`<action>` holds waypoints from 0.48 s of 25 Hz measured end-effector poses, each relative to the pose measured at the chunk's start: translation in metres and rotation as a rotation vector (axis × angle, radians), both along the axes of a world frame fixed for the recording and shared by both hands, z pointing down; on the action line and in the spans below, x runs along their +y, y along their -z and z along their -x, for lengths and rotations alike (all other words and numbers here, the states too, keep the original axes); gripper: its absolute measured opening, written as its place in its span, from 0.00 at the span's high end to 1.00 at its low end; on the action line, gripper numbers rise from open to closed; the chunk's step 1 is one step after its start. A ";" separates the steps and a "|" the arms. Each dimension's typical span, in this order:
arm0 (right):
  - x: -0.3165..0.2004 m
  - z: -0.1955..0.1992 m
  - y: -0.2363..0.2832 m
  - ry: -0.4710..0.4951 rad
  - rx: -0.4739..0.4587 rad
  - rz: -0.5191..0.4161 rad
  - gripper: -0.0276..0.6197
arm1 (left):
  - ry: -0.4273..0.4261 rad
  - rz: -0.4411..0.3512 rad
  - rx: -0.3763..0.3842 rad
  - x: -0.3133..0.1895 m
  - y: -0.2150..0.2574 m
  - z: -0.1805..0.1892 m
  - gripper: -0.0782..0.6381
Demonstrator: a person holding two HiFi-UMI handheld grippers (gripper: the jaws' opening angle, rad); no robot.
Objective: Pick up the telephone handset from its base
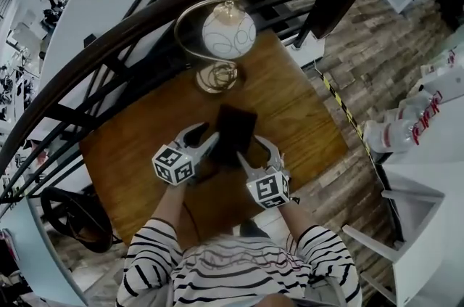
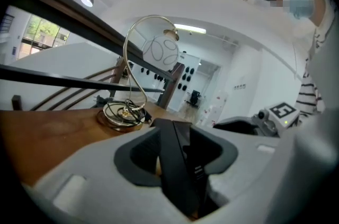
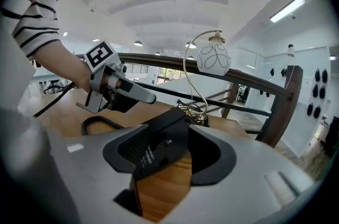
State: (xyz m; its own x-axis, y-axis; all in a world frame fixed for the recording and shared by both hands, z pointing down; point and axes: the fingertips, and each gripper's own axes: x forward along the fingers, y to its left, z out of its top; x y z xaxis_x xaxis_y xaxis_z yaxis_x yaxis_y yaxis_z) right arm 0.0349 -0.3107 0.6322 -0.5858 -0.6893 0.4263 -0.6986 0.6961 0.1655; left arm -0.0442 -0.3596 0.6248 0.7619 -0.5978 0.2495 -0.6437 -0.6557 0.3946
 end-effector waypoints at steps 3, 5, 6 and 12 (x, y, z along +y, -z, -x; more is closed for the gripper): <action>-0.008 0.002 -0.010 0.018 0.041 -0.003 0.62 | -0.005 0.038 0.015 -0.007 -0.016 -0.003 0.66; -0.010 0.004 -0.017 0.032 0.067 -0.004 0.62 | -0.011 0.070 0.025 -0.009 -0.027 -0.003 0.65; -0.011 0.005 -0.020 0.041 0.078 -0.004 0.62 | -0.016 0.086 0.031 -0.010 -0.032 -0.004 0.64; -0.015 0.013 -0.038 0.100 0.135 -0.007 0.61 | -0.057 0.173 0.063 -0.010 -0.056 -0.010 0.59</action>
State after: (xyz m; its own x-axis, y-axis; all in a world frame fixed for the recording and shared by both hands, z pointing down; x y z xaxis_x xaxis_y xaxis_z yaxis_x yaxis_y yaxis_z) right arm 0.0216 -0.3261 0.6698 -0.5893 -0.6336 0.5012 -0.5968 0.7596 0.2585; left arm -0.0340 -0.3698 0.6807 0.8105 -0.5061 0.2950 -0.5780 -0.6092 0.5429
